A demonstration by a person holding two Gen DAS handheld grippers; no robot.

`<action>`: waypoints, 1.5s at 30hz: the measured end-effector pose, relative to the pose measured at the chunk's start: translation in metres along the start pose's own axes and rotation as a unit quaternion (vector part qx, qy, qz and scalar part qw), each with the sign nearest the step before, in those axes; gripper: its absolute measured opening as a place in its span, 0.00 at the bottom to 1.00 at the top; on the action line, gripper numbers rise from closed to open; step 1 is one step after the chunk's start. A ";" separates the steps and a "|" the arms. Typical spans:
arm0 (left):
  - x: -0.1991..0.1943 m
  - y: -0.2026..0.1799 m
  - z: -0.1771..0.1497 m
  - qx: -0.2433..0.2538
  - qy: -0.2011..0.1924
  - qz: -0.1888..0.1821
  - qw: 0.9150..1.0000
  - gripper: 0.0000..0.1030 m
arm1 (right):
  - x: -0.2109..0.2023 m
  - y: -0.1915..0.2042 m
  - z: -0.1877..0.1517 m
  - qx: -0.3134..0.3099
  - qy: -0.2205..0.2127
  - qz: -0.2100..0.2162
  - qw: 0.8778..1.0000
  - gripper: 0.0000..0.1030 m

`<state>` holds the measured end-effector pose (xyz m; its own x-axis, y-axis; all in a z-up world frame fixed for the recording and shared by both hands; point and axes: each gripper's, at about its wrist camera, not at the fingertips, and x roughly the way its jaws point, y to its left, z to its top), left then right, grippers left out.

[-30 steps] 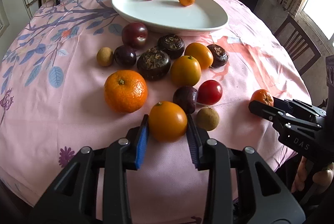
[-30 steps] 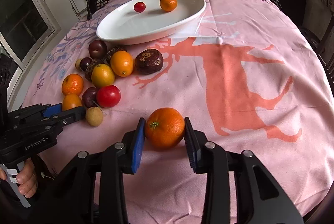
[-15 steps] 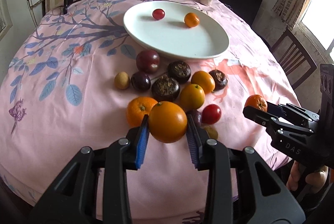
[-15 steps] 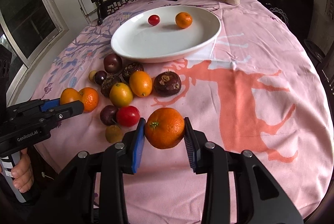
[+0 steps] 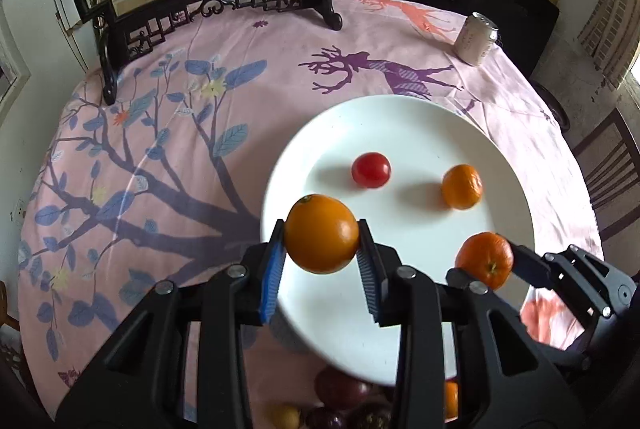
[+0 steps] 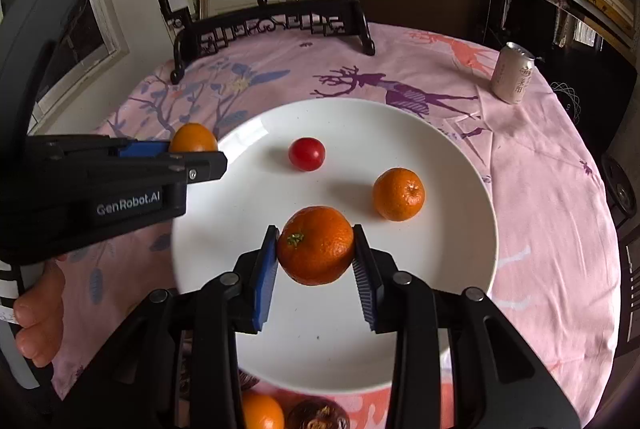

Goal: Organize fruits
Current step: 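Lower both fruits onto the white plate and open both tools, then grasp a red tomato with the right tool while the left tool grasps a large tangerine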

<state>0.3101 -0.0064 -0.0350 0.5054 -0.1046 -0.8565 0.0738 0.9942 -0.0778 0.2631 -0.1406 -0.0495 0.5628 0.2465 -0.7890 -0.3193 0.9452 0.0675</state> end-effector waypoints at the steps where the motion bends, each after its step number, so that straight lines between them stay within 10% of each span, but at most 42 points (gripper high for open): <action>1: 0.008 0.001 0.005 -0.006 0.006 -0.001 1.000 0.34 | 0.010 -0.003 0.002 0.002 0.008 0.001 1.000 0.35; 12: 0.040 -0.003 0.023 -0.015 0.025 -0.009 1.000 0.40 | 0.056 -0.011 0.021 -0.002 0.041 -0.007 0.999 0.48; 14: 0.026 0.000 0.023 -0.018 0.006 -0.011 1.000 0.66 | 0.044 -0.009 0.018 -0.007 0.032 -0.015 0.999 0.56; 23: -0.083 0.008 -0.072 0.004 -0.080 -0.005 0.997 0.73 | -0.066 0.005 -0.065 -0.007 0.000 -0.026 1.000 0.68; 30: -0.096 0.018 -0.154 -0.016 -0.080 -0.006 0.997 0.73 | -0.100 0.001 -0.113 0.068 -0.020 -0.025 0.997 0.68; 41: -0.101 0.034 -0.202 -0.012 -0.062 0.016 0.998 0.73 | -0.099 0.041 -0.153 0.018 0.012 0.005 1.000 0.68; 45: -0.104 0.036 -0.212 -0.010 -0.061 0.013 0.998 0.73 | -0.083 0.040 -0.156 0.024 0.034 0.027 0.999 0.38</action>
<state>0.0778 0.0457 -0.0570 0.6073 -0.0796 -0.7905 0.0426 0.9968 -0.0677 0.0844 -0.1562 -0.0766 0.4927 0.2840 -0.8226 -0.3101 0.9405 0.1390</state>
